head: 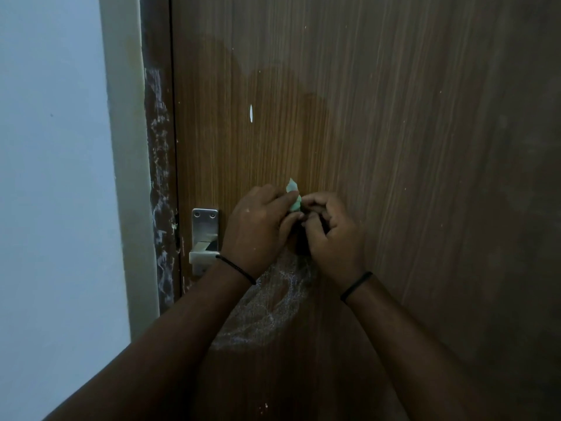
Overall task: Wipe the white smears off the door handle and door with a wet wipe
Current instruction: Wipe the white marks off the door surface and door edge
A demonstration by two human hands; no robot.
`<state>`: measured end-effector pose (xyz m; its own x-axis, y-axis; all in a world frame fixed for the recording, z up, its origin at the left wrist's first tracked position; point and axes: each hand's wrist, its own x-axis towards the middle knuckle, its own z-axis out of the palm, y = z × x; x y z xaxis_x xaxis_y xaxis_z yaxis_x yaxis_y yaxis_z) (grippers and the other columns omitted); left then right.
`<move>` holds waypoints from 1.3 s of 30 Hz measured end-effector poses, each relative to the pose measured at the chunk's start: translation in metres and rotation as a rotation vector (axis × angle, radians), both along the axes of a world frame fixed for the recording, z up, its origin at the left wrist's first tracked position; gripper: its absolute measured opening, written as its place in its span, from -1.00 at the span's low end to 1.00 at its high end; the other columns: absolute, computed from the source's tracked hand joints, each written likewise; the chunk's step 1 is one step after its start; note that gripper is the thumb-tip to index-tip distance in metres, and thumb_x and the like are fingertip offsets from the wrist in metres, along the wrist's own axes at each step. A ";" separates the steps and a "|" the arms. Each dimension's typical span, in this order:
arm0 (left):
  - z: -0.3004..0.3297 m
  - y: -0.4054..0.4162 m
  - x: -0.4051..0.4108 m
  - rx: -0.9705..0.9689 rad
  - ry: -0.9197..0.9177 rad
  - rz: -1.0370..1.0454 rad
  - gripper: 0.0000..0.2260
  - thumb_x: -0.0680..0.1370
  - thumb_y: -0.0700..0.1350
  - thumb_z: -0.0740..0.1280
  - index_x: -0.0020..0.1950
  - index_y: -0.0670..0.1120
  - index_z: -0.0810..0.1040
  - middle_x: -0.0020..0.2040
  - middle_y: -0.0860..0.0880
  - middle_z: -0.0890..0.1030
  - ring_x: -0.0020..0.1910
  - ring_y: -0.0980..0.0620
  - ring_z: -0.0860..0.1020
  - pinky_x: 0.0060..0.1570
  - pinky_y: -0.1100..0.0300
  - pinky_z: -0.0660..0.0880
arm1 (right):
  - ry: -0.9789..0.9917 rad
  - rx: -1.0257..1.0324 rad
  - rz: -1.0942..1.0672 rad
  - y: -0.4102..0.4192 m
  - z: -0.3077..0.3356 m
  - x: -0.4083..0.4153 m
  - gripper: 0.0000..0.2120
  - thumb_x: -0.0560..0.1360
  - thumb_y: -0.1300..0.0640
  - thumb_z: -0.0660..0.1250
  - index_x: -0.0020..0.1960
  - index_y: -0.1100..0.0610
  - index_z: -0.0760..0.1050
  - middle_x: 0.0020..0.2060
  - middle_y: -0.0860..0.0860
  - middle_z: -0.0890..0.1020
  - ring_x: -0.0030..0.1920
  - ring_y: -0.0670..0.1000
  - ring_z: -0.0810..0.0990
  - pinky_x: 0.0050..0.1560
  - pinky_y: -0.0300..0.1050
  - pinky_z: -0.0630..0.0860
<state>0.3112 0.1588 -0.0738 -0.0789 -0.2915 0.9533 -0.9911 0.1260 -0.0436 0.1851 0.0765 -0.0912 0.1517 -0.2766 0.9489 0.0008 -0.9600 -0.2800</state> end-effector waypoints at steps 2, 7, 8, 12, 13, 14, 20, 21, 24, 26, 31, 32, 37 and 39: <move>0.000 0.000 -0.001 0.006 -0.017 0.036 -0.77 0.50 -0.18 0.41 0.12 -0.24 0.66 -0.08 -0.19 0.64 -0.13 -0.16 0.59 -0.19 -0.01 0.55 | -0.057 -0.073 -0.029 -0.002 0.007 -0.003 -0.82 0.55 0.30 0.24 0.06 0.18 0.59 -0.07 -0.01 0.67 -0.07 -0.11 0.63 -0.08 -0.03 0.60; 0.000 -0.001 -0.007 0.025 -0.002 0.107 -0.83 0.51 -0.20 0.39 0.06 -0.22 0.65 -0.10 -0.17 0.62 -0.15 -0.12 0.58 -0.21 0.01 0.54 | 0.038 -0.444 -0.581 -0.028 0.041 0.000 -0.67 0.57 0.20 0.24 0.31 0.16 0.54 0.42 0.16 0.45 0.49 0.14 0.33 0.51 0.16 0.19; -0.001 -0.002 -0.008 0.020 0.007 0.116 -0.84 0.51 -0.21 0.41 0.05 -0.22 0.65 -0.11 -0.17 0.62 -0.16 -0.11 0.57 -0.21 0.05 0.54 | 0.102 -0.450 -0.666 -0.034 0.043 0.000 -0.61 0.60 0.14 0.22 0.42 0.12 0.45 0.50 0.15 0.35 0.54 0.14 0.24 0.53 0.21 0.12; -0.008 -0.006 -0.013 0.001 0.019 0.154 -0.85 0.48 -0.21 0.44 0.03 -0.22 0.65 -0.13 -0.15 0.61 -0.20 -0.07 0.56 -0.25 0.07 0.53 | 0.206 -0.432 -0.837 -0.055 0.038 0.000 -0.49 0.66 -0.04 0.06 0.59 -0.02 0.14 0.59 0.07 0.13 0.60 0.09 0.05 0.51 0.34 0.00; -0.010 -0.007 -0.014 -0.011 0.014 0.169 -0.85 0.49 -0.21 0.44 0.02 -0.23 0.65 -0.14 -0.14 0.60 -0.21 -0.07 0.54 -0.26 0.07 0.52 | 0.212 -0.426 -0.855 -0.057 0.037 0.001 -0.48 0.66 -0.06 0.03 0.60 -0.04 0.08 0.60 0.06 0.10 0.60 0.08 0.02 0.51 0.34 -0.01; -0.013 -0.009 -0.015 -0.021 0.007 0.182 -0.85 0.49 -0.21 0.43 0.03 -0.23 0.65 -0.14 -0.14 0.59 -0.21 -0.06 0.54 -0.26 0.08 0.51 | 0.213 -0.414 -0.873 -0.058 0.036 0.001 -0.47 0.67 -0.07 0.01 0.61 -0.05 0.04 0.61 0.04 0.08 0.60 0.07 0.00 0.51 0.34 -0.01; -0.040 -0.013 -0.021 -0.041 -0.025 0.250 -0.79 0.52 -0.11 0.43 0.08 -0.20 0.64 -0.10 -0.12 0.59 -0.19 -0.05 0.51 -0.25 0.10 0.46 | 0.221 -0.378 -0.891 -0.056 0.033 0.003 -0.45 0.66 -0.07 -0.02 0.62 -0.01 -0.03 0.61 0.02 0.04 0.61 0.08 -0.04 0.52 0.33 -0.01; -0.043 -0.014 -0.021 -0.047 -0.027 0.262 -0.77 0.53 -0.06 0.41 0.09 -0.19 0.64 -0.11 -0.11 0.59 -0.19 -0.04 0.51 -0.24 0.09 0.45 | 0.220 -0.379 -0.890 -0.056 0.033 0.003 -0.45 0.66 -0.07 -0.02 0.62 -0.01 -0.03 0.61 0.02 0.04 0.60 0.08 -0.03 0.52 0.33 -0.01; -0.046 -0.014 -0.025 -0.078 -0.018 0.299 -0.70 0.55 0.04 0.39 0.09 -0.19 0.65 -0.14 -0.11 0.59 -0.20 -0.05 0.52 -0.23 0.07 0.44 | 0.209 -0.381 -0.888 -0.056 0.032 0.004 -0.46 0.67 -0.05 -0.02 0.62 -0.02 -0.03 0.61 0.02 0.05 0.60 0.08 -0.03 0.51 0.33 0.00; -0.045 -0.016 -0.026 -0.107 -0.008 0.322 -0.75 0.54 -0.01 0.41 0.06 -0.18 0.66 -0.15 -0.10 0.59 -0.21 -0.06 0.52 -0.22 0.07 0.42 | 0.197 -0.392 -0.888 -0.058 0.032 0.003 -0.47 0.67 -0.04 -0.02 0.61 -0.02 -0.01 0.61 0.02 0.07 0.60 0.08 -0.01 0.52 0.33 0.00; -0.075 -0.026 -0.034 -0.199 -0.062 0.428 -0.87 0.52 -0.09 0.45 0.02 -0.10 0.68 -0.14 -0.03 0.63 -0.08 -0.08 0.54 -0.06 0.01 0.35 | 0.187 -0.406 -0.872 -0.058 0.032 0.003 -0.48 0.67 -0.04 -0.04 0.61 -0.01 0.02 0.60 0.03 0.09 0.60 0.10 0.02 0.52 0.32 -0.02; -0.085 -0.029 -0.036 -0.209 -0.087 0.434 -0.87 0.52 -0.09 0.45 0.03 -0.10 0.68 -0.11 -0.03 0.64 -0.02 -0.09 0.54 -0.02 0.00 0.35 | 0.188 -0.409 -0.869 -0.057 0.032 0.002 -0.49 0.67 -0.04 -0.04 0.61 -0.01 0.03 0.60 0.03 0.10 0.60 0.10 0.02 0.53 0.31 -0.02; -0.111 -0.038 -0.037 -0.221 -0.093 0.380 -0.88 0.52 -0.12 0.46 0.03 -0.11 0.69 -0.11 -0.01 0.65 0.00 -0.04 0.50 -0.03 0.04 0.33 | 0.261 -0.480 -0.865 -0.062 0.032 -0.012 -0.49 0.69 -0.03 -0.05 0.61 0.01 0.02 0.60 0.04 0.09 0.60 0.10 0.02 0.54 0.29 0.01; -0.113 -0.039 -0.038 -0.228 -0.073 0.350 -0.89 0.51 -0.13 0.47 0.01 -0.12 0.69 -0.14 -0.01 0.64 -0.08 -0.04 0.56 -0.08 0.05 0.35 | 0.269 -0.502 -0.865 -0.064 0.032 -0.015 -0.50 0.69 -0.03 -0.05 0.61 0.02 0.03 0.60 0.04 0.10 0.60 0.10 0.02 0.54 0.28 0.01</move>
